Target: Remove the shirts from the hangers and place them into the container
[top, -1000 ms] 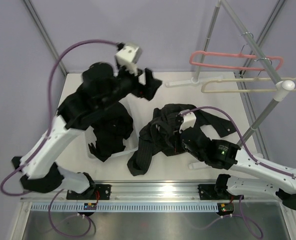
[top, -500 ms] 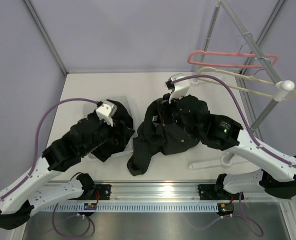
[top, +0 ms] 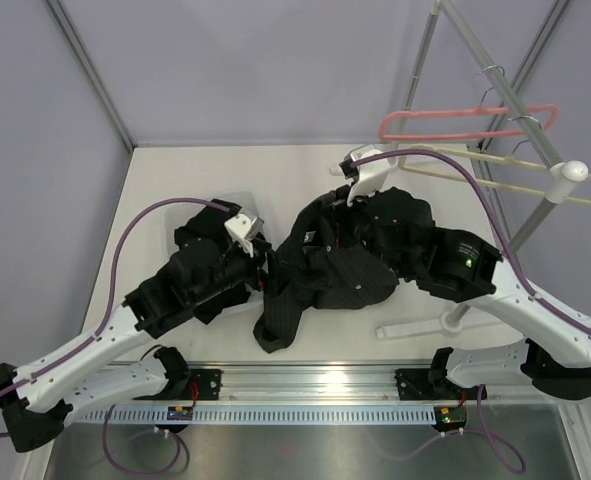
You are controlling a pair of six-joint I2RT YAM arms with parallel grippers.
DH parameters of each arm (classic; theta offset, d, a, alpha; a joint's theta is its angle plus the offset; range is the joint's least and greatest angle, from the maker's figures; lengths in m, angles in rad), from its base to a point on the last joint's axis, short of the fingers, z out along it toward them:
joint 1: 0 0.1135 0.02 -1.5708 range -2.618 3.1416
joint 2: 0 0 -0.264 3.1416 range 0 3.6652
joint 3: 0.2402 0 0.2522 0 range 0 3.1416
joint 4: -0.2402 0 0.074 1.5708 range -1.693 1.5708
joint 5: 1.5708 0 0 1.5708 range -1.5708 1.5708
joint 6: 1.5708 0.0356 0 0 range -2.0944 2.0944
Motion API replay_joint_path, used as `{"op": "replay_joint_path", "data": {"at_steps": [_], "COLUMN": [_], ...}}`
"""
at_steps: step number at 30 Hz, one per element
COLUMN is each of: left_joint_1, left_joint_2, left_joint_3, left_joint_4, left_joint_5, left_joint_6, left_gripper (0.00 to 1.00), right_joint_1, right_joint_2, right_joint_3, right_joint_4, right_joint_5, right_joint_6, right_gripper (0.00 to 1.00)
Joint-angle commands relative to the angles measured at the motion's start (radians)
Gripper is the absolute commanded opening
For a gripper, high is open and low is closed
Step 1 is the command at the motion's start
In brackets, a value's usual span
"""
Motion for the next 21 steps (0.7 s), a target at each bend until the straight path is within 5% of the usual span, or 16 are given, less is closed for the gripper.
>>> {"op": "replay_joint_path", "data": {"at_steps": [1,8,11,12,14,16,17,19,21], "left_joint_1": [0.01,0.077,0.134,0.152,0.165,0.166,0.168,0.174,0.2], "left_joint_2": [0.064,0.279,0.384,0.399,0.416,0.405,0.387,0.37,0.362], "left_joint_3": [0.021,0.139,0.207,0.24,0.288,0.392,0.438,0.593,0.708], "left_joint_4": [0.149,0.181,0.169,0.172,0.146,0.053,0.014,-0.095,-0.155], "left_joint_5": [0.056,0.085,0.159,0.145,0.075,-0.031,-0.132,-0.21,-0.275], "left_joint_6": [0.039,0.035,0.007,0.0,0.007,0.03,0.07,0.125,0.205], "left_gripper": [0.99,0.93,0.35,0.03,0.0,0.0,0.0,0.0,0.0], "right_joint_1": [-0.002,-0.003,-0.003,-0.003,-0.003,-0.003,-0.003,-0.002,-0.002], "right_joint_2": [-0.069,-0.131,-0.149,-0.154,-0.158,-0.154,-0.152,-0.158,-0.172], "right_joint_3": [0.015,0.06,0.066,0.065,0.065,0.066,0.06,0.045,0.017], "right_joint_4": [-0.007,-0.066,-0.08,-0.084,-0.106,-0.127,-0.144,-0.144,-0.12], "right_joint_5": [-0.048,-0.098,-0.106,-0.103,-0.098,-0.091,-0.069,-0.057,-0.061], "right_joint_6": [0.004,0.013,0.013,0.013,0.006,0.001,0.002,0.004,0.004], "right_gripper": [0.0,0.0,0.0,0.0,0.0,0.45,0.6,0.82,0.92]}}
